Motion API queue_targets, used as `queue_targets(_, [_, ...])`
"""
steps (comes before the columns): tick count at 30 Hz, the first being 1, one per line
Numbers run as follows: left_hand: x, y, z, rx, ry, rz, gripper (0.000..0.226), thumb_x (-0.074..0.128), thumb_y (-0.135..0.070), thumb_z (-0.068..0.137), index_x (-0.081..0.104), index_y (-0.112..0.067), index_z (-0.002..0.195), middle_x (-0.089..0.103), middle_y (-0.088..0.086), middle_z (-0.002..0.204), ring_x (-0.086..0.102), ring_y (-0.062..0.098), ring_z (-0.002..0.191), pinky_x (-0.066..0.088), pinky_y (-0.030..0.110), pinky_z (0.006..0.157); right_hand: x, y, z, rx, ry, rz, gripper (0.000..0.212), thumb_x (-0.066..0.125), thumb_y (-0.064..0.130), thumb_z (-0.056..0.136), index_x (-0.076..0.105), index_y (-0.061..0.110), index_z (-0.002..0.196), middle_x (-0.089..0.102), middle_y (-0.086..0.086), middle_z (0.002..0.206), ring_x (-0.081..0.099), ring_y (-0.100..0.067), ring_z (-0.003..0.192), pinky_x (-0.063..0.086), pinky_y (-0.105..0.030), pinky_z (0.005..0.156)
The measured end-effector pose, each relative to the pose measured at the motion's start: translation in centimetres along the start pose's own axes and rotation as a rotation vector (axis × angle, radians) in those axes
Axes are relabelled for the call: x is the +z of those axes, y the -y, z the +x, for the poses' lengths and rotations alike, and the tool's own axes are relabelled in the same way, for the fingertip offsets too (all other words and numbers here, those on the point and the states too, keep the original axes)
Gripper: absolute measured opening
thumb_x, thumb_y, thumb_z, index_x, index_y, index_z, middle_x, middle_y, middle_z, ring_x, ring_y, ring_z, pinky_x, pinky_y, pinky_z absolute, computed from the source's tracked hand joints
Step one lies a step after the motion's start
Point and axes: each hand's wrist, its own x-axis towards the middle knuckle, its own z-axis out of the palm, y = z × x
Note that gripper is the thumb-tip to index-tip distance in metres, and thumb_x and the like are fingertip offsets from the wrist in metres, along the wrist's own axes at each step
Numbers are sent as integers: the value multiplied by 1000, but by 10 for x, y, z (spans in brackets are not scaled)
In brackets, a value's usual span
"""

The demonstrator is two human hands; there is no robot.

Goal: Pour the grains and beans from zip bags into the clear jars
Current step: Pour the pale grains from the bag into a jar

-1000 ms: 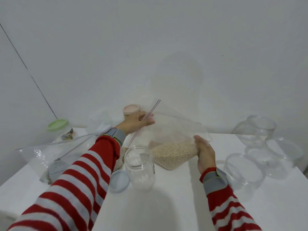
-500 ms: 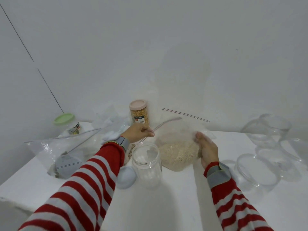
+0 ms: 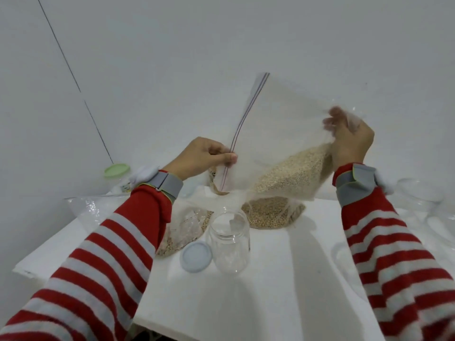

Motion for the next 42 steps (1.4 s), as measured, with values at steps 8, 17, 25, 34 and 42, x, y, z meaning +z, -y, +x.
queue_targets(8, [13, -3, -33, -59, 8, -137, 21, 72, -16, 87, 74, 2, 95, 74, 18, 91, 70, 36, 92, 54, 51, 92, 13, 23, -10, -69, -8, -300, 36, 49, 57, 95, 67, 30, 79, 67, 11, 57, 65, -12, 55, 59, -42, 69])
queue_targets(17, [24, 10, -56, -130, -40, -192, 24, 71, -16, 87, 73, 6, 98, 75, 17, 92, 71, 31, 93, 55, 50, 92, 23, 31, -16, -135, 20, -496, 41, 42, 55, 98, 50, 31, 66, 60, 9, 75, 56, -8, 70, 38, -25, 66])
queue_targets(25, [28, 12, -62, -165, -92, -219, 23, 73, -16, 86, 74, 3, 99, 75, 16, 91, 73, 27, 91, 58, 40, 88, 33, 36, -16, -167, 48, -418, 40, 43, 46, 100, 52, 27, 67, 63, 15, 79, 58, -2, 72, 38, -23, 61])
queue_targets(34, [33, 22, -73, -199, -137, -305, 21, 73, -8, 84, 73, 3, 102, 74, 21, 91, 72, 28, 91, 60, 28, 80, 43, 39, -25, -169, 133, -339, 36, 44, 34, 103, 56, 24, 70, 67, 20, 93, 52, 28, 90, 43, -15, 64])
queue_targets(42, [38, 34, -80, -208, -151, -336, 23, 72, -7, 85, 71, 5, 105, 75, 16, 89, 73, 16, 83, 59, 23, 78, 53, 32, -28, -203, 175, -291, 34, 47, 29, 102, 57, 24, 69, 67, 15, 87, 61, 12, 94, 47, -17, 81])
